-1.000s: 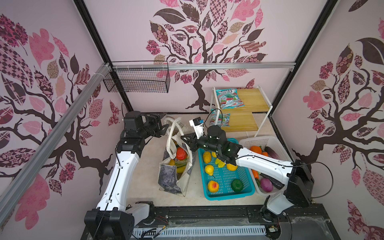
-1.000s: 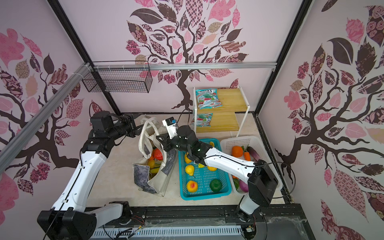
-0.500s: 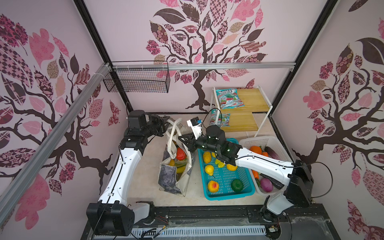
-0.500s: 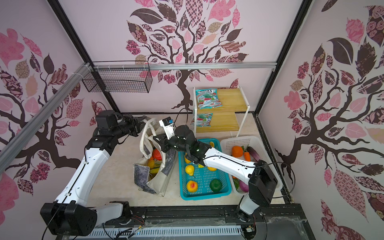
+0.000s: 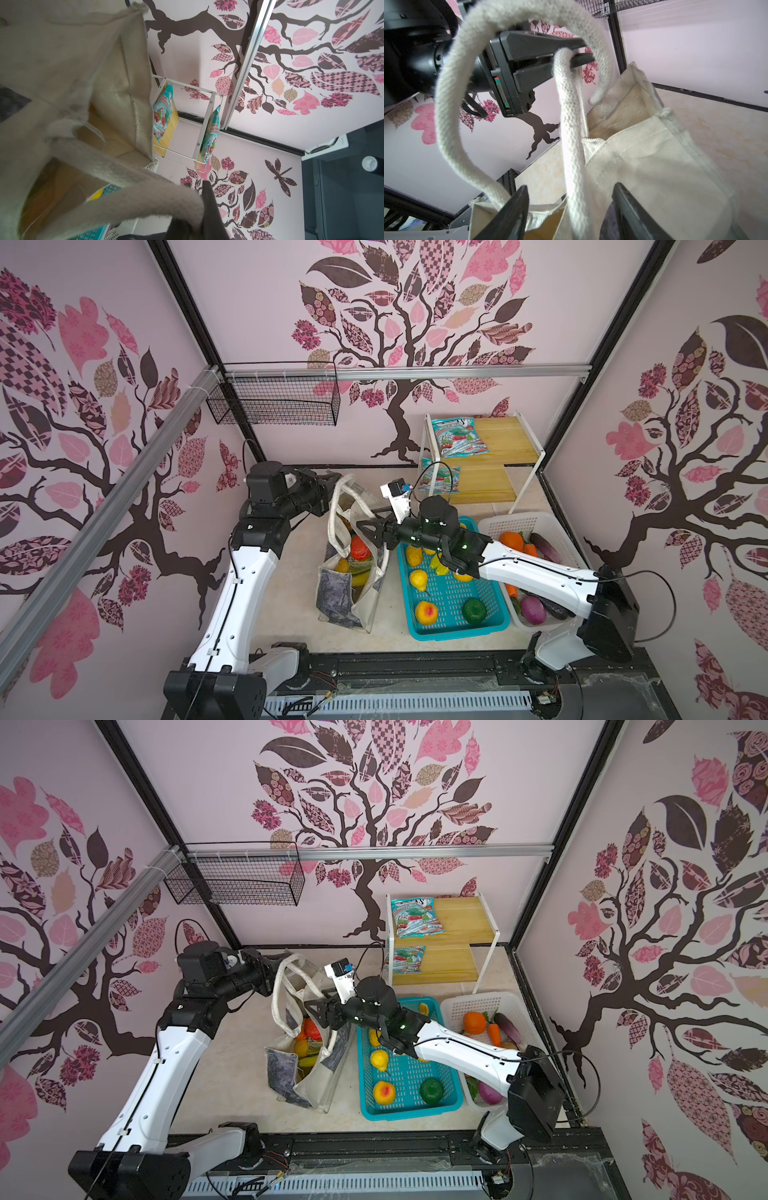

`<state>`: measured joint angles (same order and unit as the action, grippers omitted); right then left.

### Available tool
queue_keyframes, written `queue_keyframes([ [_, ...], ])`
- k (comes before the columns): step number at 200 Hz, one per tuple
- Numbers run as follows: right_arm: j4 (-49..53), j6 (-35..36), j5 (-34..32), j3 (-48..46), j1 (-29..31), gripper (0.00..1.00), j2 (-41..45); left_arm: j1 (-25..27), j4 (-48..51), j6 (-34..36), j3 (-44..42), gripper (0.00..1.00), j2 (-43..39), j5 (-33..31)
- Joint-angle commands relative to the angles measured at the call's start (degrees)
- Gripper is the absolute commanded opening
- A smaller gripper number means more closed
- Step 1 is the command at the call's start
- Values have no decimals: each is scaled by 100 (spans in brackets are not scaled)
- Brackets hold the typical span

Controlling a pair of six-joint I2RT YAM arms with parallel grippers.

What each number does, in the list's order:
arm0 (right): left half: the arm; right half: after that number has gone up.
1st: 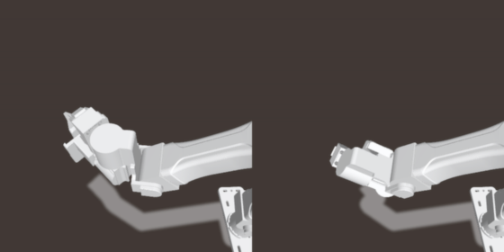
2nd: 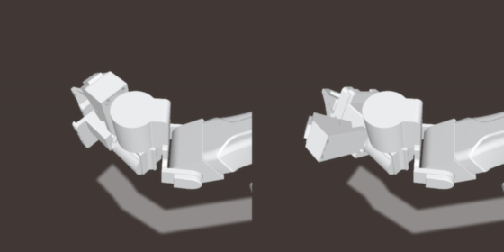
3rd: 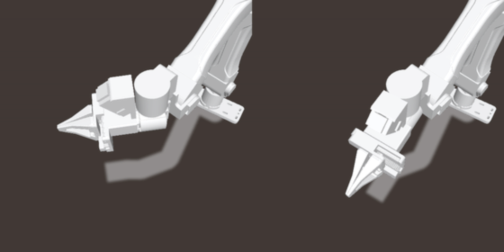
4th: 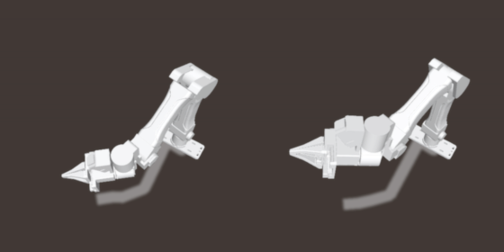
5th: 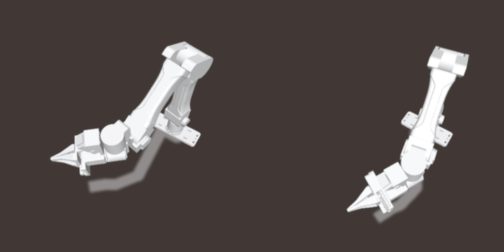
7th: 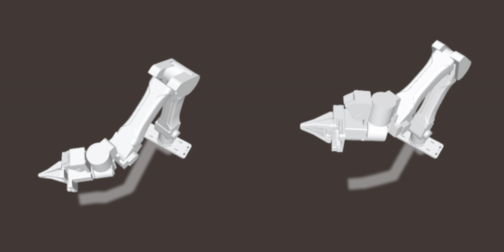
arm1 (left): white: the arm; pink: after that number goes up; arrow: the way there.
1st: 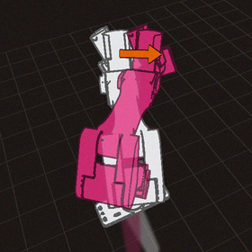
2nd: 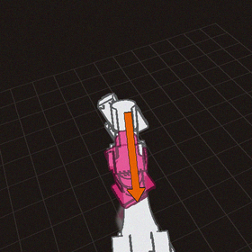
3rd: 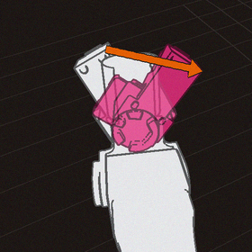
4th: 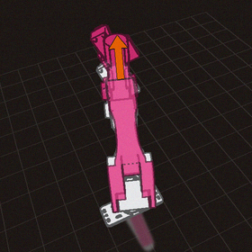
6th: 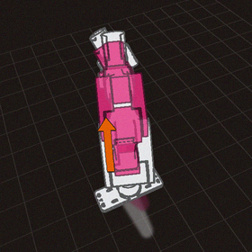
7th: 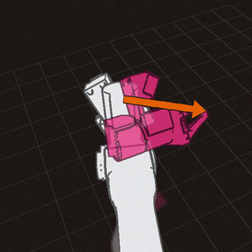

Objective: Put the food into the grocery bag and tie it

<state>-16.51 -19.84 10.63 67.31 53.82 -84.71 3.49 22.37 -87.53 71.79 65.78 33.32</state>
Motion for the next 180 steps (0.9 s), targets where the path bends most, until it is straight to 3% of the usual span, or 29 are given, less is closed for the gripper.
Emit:
queue_keyframes([
  [1,-457,-105,-77,-129,-3,68,599,-2,-115,280,-2,0,-99,318],
  [50,-187,-46,220,-270,-272,81,1062,0,-179,466,-204,0,-345,507],
  [68,-106,-245,474,-439,-684,80,1148,-6,-420,488,-253,0,-361,681],
  [84,225,-7,780,-472,-922,67,1118,-14,-607,548,-260,0,-351,916],
  [126,918,751,839,-393,-924,83,739,-7,-464,801,-262,0,-432,1001],
  [180,472,1265,2032,-86,-928,78,-70,-30,-718,1039,-372,0,-577,1396],
])
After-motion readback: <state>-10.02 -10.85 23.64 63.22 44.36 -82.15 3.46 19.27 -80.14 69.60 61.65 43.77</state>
